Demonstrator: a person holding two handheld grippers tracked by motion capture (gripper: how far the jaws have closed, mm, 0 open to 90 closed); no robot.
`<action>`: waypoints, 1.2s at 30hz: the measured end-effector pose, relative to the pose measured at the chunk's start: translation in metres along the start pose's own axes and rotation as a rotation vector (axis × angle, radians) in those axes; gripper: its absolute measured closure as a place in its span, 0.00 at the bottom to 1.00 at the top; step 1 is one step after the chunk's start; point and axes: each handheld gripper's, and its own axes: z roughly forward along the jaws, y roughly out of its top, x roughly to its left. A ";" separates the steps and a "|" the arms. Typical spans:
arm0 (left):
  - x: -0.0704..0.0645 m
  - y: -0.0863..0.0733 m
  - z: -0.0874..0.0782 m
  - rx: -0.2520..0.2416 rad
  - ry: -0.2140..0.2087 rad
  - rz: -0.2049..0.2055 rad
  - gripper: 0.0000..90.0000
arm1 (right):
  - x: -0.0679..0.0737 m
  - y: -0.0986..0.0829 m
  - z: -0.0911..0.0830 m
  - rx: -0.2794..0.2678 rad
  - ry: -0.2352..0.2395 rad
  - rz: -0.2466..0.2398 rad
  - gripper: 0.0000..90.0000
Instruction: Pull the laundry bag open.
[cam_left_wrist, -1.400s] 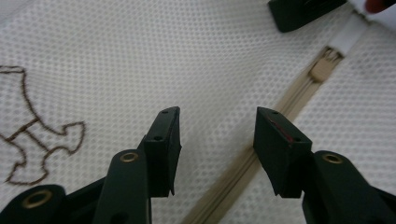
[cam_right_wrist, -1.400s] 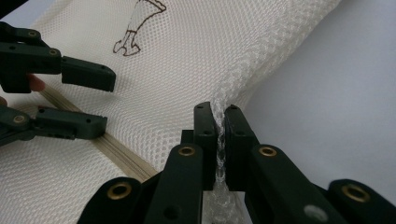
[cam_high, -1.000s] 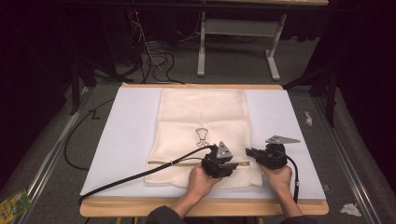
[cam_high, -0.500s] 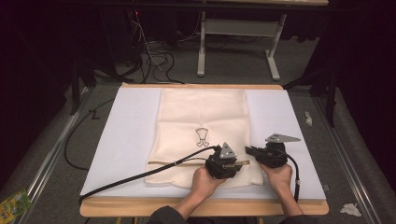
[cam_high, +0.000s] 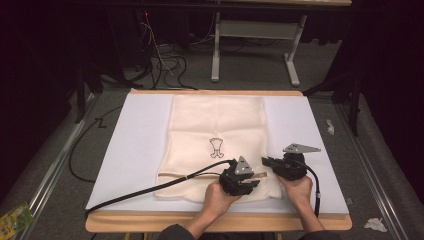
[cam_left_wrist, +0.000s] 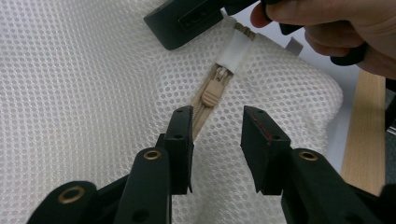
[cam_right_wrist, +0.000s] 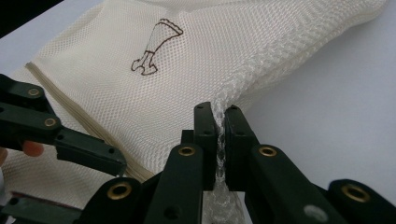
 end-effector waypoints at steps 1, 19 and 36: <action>0.000 0.001 0.000 -0.009 -0.012 -0.013 0.71 | 0.000 0.000 0.000 -0.001 -0.001 0.000 0.97; 0.016 -0.001 0.022 -0.013 -0.055 -0.131 0.72 | 0.004 0.003 -0.001 -0.033 0.021 0.001 0.97; 0.021 0.005 0.019 -0.048 -0.147 -0.195 0.79 | 0.007 0.007 0.001 -0.026 0.023 -0.011 0.97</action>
